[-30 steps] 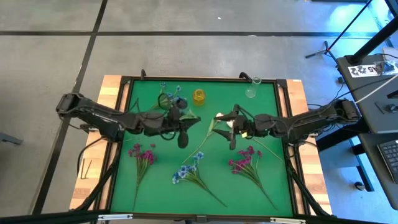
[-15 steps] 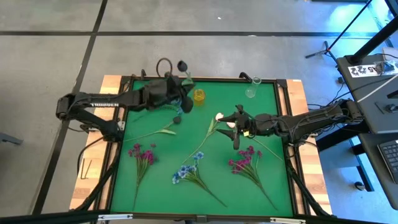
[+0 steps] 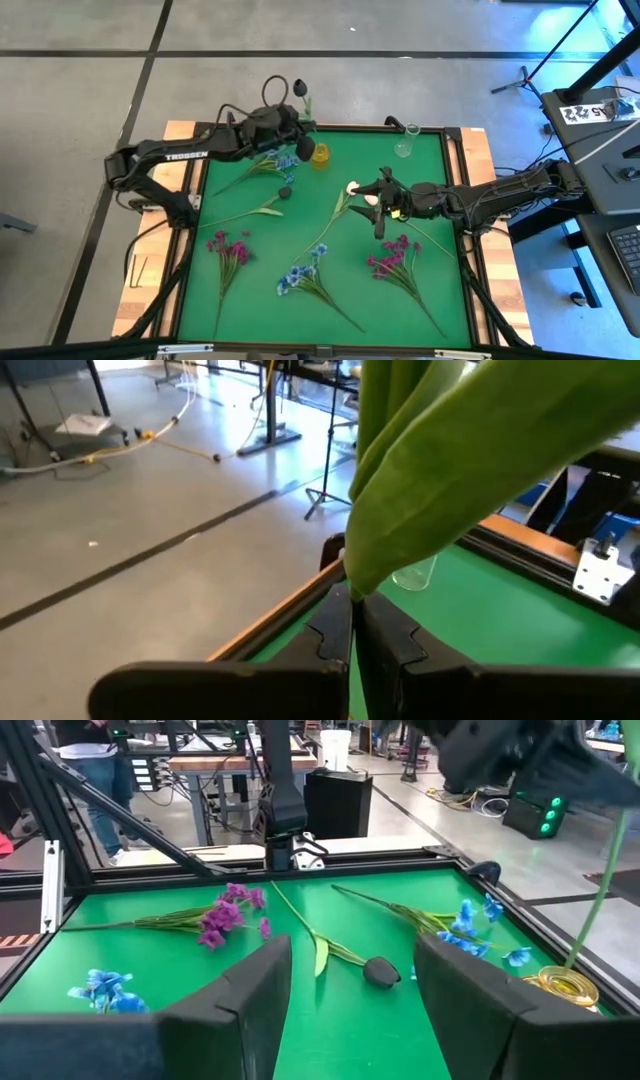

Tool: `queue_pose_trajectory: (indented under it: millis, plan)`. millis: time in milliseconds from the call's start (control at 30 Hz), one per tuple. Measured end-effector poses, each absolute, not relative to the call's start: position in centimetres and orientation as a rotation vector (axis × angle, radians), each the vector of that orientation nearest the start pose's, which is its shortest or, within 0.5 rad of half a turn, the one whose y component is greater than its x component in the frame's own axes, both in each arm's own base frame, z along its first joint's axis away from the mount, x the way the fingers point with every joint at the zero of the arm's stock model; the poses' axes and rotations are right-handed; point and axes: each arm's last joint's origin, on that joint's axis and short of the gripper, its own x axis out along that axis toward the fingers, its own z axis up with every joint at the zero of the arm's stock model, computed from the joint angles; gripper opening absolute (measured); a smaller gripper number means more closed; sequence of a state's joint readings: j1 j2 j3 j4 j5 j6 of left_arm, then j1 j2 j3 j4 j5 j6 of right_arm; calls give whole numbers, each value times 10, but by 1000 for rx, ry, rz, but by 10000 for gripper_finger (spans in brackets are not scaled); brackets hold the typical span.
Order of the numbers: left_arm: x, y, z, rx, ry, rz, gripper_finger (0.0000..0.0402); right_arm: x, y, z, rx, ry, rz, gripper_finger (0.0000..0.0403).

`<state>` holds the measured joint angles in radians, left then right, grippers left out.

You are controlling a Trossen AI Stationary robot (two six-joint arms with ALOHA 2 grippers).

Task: Sort flowers into vase by color
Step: Put the bottom black flower into the yellow vase, then put the right purple flowers into the yellow vase

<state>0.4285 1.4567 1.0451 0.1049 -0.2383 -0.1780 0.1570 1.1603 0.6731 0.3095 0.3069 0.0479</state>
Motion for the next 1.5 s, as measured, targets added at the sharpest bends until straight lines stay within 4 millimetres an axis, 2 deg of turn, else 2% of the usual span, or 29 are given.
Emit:
queue_pose_trajectory:
  millis: [267, 467, 967, 1267, 1500]
  plan:
    - [316, 154, 266, -212, 290, 659, 0, 251, 31, 266, 5, 176, -153, 209]
    - [321, 156, 253, -213, 331, 661, 4, 251, 31, 266, 4, 177, -153, 209]
    - [320, 155, 250, -216, 367, 662, 73, 251, 31, 265, 1, 192, -154, 209]
    - [315, 153, 244, -222, 463, 666, 115, 251, 31, 265, 1, 192, -154, 209]
    - [302, 148, 256, -203, 505, 689, 141, 251, 31, 264, -1, 199, -154, 209]
